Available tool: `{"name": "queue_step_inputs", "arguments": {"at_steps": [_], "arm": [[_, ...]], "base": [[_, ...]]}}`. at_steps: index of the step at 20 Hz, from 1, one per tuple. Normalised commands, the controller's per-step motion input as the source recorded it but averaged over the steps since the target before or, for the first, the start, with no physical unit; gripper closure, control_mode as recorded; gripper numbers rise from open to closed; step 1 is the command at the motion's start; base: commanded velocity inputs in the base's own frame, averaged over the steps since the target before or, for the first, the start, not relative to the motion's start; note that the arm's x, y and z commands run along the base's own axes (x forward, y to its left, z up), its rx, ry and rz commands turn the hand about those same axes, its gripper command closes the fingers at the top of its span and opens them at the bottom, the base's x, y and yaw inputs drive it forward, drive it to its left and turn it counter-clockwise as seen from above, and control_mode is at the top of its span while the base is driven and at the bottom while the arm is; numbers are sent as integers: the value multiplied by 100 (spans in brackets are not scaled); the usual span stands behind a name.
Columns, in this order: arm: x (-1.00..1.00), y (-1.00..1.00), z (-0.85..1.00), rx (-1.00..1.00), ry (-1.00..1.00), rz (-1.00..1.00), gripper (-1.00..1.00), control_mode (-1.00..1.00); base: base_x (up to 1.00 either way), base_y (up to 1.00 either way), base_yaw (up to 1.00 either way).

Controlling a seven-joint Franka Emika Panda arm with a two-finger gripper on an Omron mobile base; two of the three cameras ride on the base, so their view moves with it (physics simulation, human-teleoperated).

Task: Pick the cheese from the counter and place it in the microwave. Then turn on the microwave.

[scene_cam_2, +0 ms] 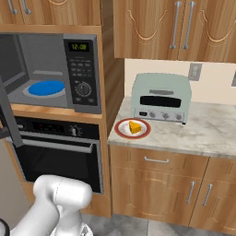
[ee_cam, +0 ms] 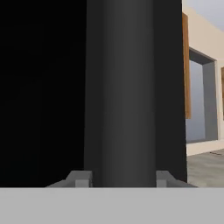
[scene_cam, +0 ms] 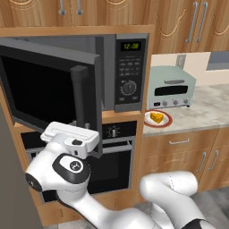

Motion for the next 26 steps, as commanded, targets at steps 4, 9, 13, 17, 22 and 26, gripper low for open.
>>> {"name": "queue_step_inputs", "arguments": {"at_steps": [4, 9, 13, 17, 22, 26], "arm": [[0, 0, 0, 0, 0, 0, -100, -100], [-8, 0, 0, 0, 0, 0, -100, -100], [-32, 0, -4, 0, 0, 0, -100, -100], [-36, -1, -3, 0, 0, 1, -100, -100], [-29, -17, 0, 1, -1, 4, -100, -100], [-17, -27, 0, 3, -1, 6, -100, -100]], "base": [[0, 0, 0], [0, 0, 0], [0, 0, 0], [0, 0, 0], [0, 0, 0], [0, 0, 0]]}}
